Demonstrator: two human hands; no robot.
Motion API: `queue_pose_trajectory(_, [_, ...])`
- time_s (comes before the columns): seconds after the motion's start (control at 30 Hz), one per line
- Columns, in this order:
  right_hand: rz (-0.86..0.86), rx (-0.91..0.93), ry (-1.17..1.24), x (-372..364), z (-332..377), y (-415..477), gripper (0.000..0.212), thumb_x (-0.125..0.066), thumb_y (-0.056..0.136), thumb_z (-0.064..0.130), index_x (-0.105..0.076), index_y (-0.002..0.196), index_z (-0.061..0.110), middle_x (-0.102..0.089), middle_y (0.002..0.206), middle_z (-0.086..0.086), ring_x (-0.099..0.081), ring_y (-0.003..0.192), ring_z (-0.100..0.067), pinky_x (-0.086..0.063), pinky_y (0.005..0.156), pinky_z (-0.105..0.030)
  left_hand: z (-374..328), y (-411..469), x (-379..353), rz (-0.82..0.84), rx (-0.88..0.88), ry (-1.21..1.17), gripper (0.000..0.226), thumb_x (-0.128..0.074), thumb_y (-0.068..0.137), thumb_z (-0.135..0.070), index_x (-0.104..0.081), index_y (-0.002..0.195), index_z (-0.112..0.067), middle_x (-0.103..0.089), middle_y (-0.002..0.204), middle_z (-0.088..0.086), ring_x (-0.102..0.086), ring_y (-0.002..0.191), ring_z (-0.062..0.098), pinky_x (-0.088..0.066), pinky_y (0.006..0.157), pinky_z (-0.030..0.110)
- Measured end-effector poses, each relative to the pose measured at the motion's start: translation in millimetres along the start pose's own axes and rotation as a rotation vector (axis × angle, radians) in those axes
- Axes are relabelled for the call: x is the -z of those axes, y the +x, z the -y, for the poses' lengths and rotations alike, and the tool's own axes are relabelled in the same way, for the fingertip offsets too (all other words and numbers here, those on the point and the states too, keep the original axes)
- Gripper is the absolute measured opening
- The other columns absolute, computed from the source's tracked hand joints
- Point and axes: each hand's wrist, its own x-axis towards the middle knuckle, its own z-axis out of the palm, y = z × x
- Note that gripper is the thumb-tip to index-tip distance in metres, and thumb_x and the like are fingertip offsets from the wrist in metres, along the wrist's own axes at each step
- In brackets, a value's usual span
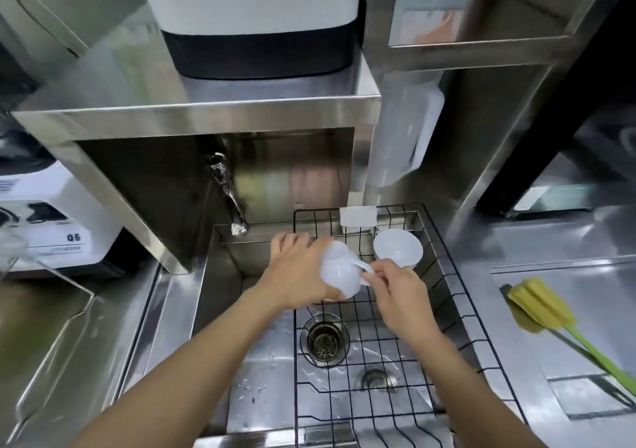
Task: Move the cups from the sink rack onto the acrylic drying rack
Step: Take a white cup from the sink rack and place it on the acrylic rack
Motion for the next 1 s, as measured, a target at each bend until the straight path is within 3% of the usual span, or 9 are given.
queue_pose_trajectory(0.1, [-0.043,0.013,0.069,9,21,-4,0.020,-0.050,0.092,0.026,-0.061,0.099,0.011,-0.063,0.078,-0.002,-0.054,0.083,-0.028,-0.034,0.067,-0.032,4,-18,21,-0.090,-0.004,-0.192,0.087,-0.074,0.059,-0.054,-0.033,0.133,-0.030,-0.044,0.127,-0.002,-0.032,0.125,0.018,-0.009,0.112,0.036])
queue_pose_trajectory(0.2, [-0.073,0.024,0.156,13,45,-9,0.016,-0.052,0.091,0.023,-0.061,0.097,0.011,-0.068,0.083,-0.006,-0.058,0.084,-0.029,-0.043,0.072,-0.037,7,-39,41,-0.160,0.014,-0.348,0.092,-0.078,0.062,-0.045,-0.028,0.137,-0.025,-0.037,0.131,-0.006,-0.023,0.114,0.003,-0.013,0.115,0.037])
queue_pose_trajectory(0.27, [-0.086,0.046,0.191,15,64,-14,0.014,-0.053,0.091,0.022,-0.062,0.097,0.012,-0.068,0.087,-0.005,-0.058,0.088,-0.027,-0.045,0.077,-0.039,13,-53,53,-0.189,0.024,-0.407,0.092,-0.079,0.062,-0.045,-0.030,0.137,-0.026,-0.034,0.125,-0.007,-0.023,0.119,0.009,-0.019,0.113,0.036])
queue_pose_trajectory(0.43, [-0.089,0.182,0.205,7,122,-26,0.008,-0.054,0.090,0.020,-0.061,0.093,0.020,-0.060,0.078,0.013,-0.057,0.085,-0.023,-0.042,0.072,-0.033,48,-95,81,-0.294,0.040,-0.438,0.088,-0.070,0.047,-0.062,-0.041,0.124,-0.031,-0.030,0.113,-0.012,-0.027,0.120,0.020,-0.023,0.101,0.029])
queue_pose_trajectory(0.57, [-0.140,0.309,0.258,-12,180,-40,0.017,-0.057,0.089,0.015,-0.054,0.083,0.030,-0.057,0.076,0.020,-0.058,0.082,-0.022,-0.043,0.073,-0.035,85,-141,113,-0.444,0.014,-0.442,0.094,-0.059,0.040,-0.069,-0.040,0.123,-0.029,-0.032,0.115,-0.015,-0.024,0.108,0.004,-0.021,0.099,0.026])
queue_pose_trajectory(0.73, [-0.149,0.475,0.310,-46,260,-58,0.024,-0.057,0.086,0.025,-0.049,0.080,0.046,-0.057,0.074,0.024,-0.059,0.080,-0.022,-0.044,0.071,-0.031,147,-204,155,-0.635,-0.023,-0.350,0.079,-0.062,0.046,-0.068,-0.045,0.114,-0.034,-0.038,0.104,-0.026,-0.030,0.102,-0.006,-0.018,0.096,0.022])
queue_pose_trajectory(0.83, [-0.116,0.549,0.330,-77,303,-64,0.003,-0.057,0.083,0.034,-0.054,0.083,0.035,-0.056,0.072,0.023,-0.059,0.075,-0.025,-0.043,0.065,-0.028,186,-241,175,-0.703,0.020,-0.317,0.082,-0.061,0.044,-0.071,-0.049,0.115,-0.032,-0.038,0.104,-0.028,-0.028,0.099,-0.009,-0.017,0.098,0.021])
queue_pose_trajectory(0.9, [-0.086,0.593,0.341,-100,328,-69,0.007,-0.058,0.082,0.036,-0.056,0.085,0.030,-0.055,0.072,0.024,-0.058,0.074,-0.023,-0.044,0.065,-0.027,212,-265,183,-0.723,0.053,-0.311,0.080,-0.063,0.044,-0.069,-0.047,0.114,-0.035,-0.038,0.105,-0.029,-0.031,0.103,-0.003,-0.020,0.102,0.026])
queue_pose_trajectory(1.0, [-0.019,0.658,0.329,-133,364,-81,0.025,-0.052,0.082,0.042,-0.063,0.085,0.019,-0.060,0.072,0.017,-0.053,0.071,-0.015,-0.041,0.066,-0.019,251,-302,192,-0.718,0.111,-0.303,0.084,-0.067,0.045,-0.065,-0.051,0.117,-0.026,-0.047,0.110,-0.011,-0.039,0.110,0.012,-0.031,0.100,0.031])
